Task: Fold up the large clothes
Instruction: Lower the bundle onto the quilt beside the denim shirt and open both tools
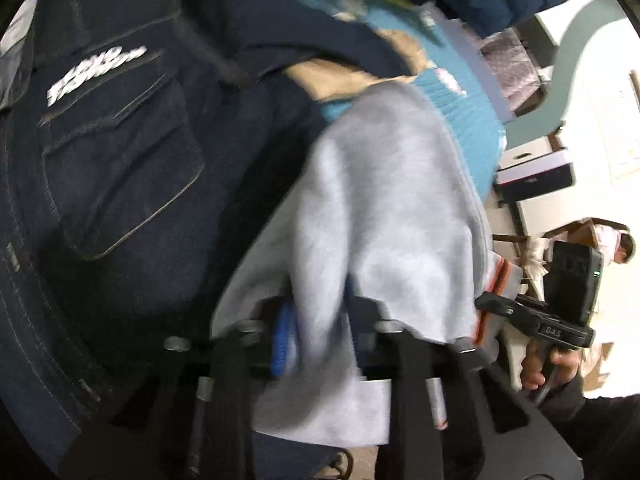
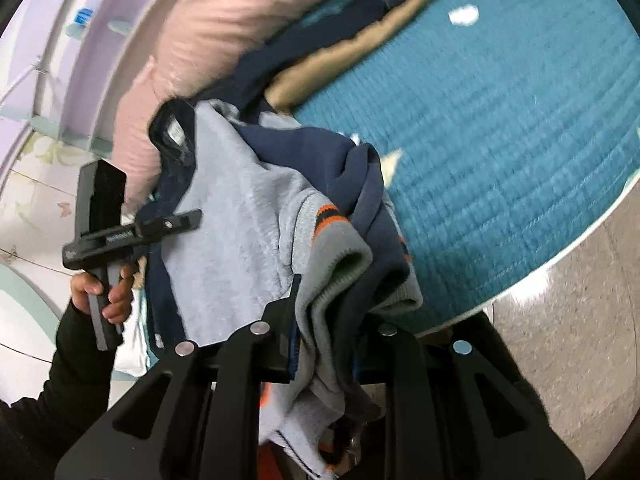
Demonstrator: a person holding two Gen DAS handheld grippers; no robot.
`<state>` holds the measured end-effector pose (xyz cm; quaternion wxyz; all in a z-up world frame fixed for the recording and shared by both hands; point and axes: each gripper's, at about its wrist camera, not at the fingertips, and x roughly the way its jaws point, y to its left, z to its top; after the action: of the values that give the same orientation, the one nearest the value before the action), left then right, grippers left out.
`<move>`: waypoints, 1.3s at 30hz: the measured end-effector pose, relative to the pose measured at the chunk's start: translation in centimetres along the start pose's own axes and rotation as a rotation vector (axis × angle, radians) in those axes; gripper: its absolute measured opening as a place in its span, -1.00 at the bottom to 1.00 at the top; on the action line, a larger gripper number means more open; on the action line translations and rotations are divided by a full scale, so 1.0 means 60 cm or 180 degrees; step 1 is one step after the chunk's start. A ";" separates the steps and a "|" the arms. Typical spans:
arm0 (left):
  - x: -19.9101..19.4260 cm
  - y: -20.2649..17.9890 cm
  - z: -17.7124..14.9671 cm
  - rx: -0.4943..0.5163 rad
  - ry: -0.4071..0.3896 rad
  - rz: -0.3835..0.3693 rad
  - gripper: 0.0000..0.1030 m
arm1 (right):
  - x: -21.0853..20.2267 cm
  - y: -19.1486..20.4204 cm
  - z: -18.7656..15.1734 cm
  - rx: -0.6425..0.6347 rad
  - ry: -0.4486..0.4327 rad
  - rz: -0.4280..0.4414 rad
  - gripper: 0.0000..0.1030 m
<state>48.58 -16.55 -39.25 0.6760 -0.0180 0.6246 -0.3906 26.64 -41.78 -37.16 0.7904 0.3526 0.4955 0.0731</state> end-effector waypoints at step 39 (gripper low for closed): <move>0.119 -0.224 0.270 0.0463 -0.1023 0.0486 0.51 | -0.160 -0.269 0.106 0.0493 -0.1264 -0.1393 -0.36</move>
<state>55.09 -37.34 -34.75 0.7942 0.0162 0.4783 -0.3744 23.41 -61.29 -38.66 0.8396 0.3040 0.3996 -0.2073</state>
